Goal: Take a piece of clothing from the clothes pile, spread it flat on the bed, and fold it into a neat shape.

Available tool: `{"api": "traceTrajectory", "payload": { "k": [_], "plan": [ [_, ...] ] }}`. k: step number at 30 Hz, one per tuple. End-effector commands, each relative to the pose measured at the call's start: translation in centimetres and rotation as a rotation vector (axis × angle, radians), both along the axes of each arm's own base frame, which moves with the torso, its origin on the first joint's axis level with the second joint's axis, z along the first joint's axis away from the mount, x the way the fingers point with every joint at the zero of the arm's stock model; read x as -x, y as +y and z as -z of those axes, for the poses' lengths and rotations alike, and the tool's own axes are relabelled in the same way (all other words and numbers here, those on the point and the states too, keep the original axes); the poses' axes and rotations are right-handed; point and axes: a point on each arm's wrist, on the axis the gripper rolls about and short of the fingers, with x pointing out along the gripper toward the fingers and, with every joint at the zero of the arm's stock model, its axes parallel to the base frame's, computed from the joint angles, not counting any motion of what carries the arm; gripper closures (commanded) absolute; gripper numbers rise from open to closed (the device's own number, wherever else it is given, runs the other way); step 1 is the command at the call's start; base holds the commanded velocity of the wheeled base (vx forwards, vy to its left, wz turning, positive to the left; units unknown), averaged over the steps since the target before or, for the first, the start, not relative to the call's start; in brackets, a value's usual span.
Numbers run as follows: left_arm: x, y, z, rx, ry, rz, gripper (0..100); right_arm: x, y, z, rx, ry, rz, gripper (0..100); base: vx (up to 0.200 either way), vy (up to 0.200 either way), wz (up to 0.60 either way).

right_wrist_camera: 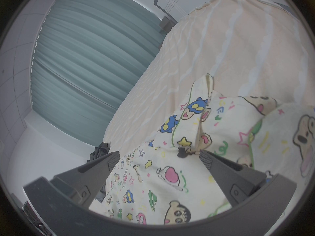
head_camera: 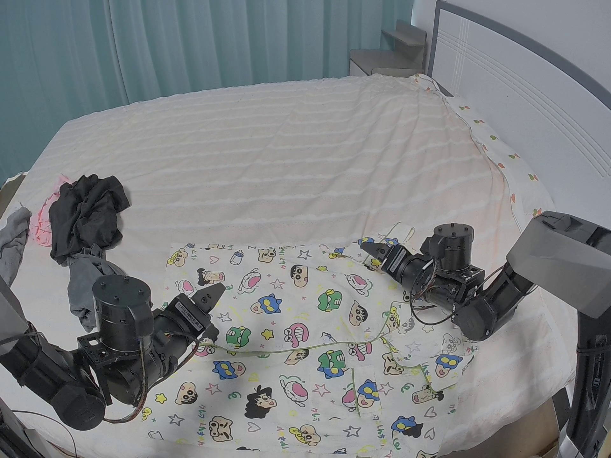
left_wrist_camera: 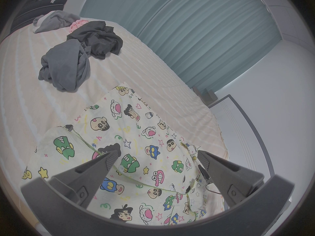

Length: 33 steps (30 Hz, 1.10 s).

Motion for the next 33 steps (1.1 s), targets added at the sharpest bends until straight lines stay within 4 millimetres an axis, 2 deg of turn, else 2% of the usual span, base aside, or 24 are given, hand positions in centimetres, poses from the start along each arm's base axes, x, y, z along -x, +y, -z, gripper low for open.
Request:
{"api": "traceTrajectory", "payload": {
  "k": [1,5,10,18,19,21,24,25,28,33],
  "plan": [
    [-0.1,0.0,0.1,-0.002,0.003,-0.001,0,-1.0,0.5,1.4,0.026,0.0,0.005,0,0.0,0.0,0.0],
    [-0.1,0.0,0.1,-0.003,0.003,0.0,0,-2.0,0.5,2.5,0.129,-0.014,0.027,0,0.0,0.0,0.0],
    [-0.1,0.0,0.1,-0.004,0.004,0.0,0,-3.1,1.0,2.4,0.15,-0.008,0.041,0,0.0,0.0,0.0],
    [-0.1,-0.1,0.4,-0.008,0.012,-0.002,0,-6.9,2.8,2.0,0.182,-0.022,0.041,0,0.0,0.0,0.0],
    [-0.1,-0.1,0.4,-0.008,0.012,-0.002,0,-6.9,2.8,2.0,0.182,-0.022,0.041,0,0.0,0.0,0.0],
    [-0.2,-0.1,0.5,-0.012,0.017,-0.005,0,-8.7,3.0,-0.2,0.146,-0.077,0.056,0,0.0,0.0,0.0],
    [-0.2,-0.1,0.6,-0.012,0.02,-0.005,0,-9.7,3.0,-2.1,0.107,-0.148,0.074,0,0.0,0.0,0.0],
    [-0.2,-0.1,0.6,-0.012,0.02,-0.005,0,-10.4,2.8,-4.0,0.072,-0.219,0.083,0,0.0,0.0,0.0],
    [-0.2,0.0,0.5,-0.011,0.018,-0.01,0,-11.9,1.0,-6.5,0.031,-0.305,0.127,0,0.0,0.0,0.0],
    [-0.3,0.1,0.5,-0.011,0.017,-0.013,0,-13.1,-0.6,-8.5,-0.017,-0.375,0.154,0,0.0,0.0,0.0]
  ]
}}
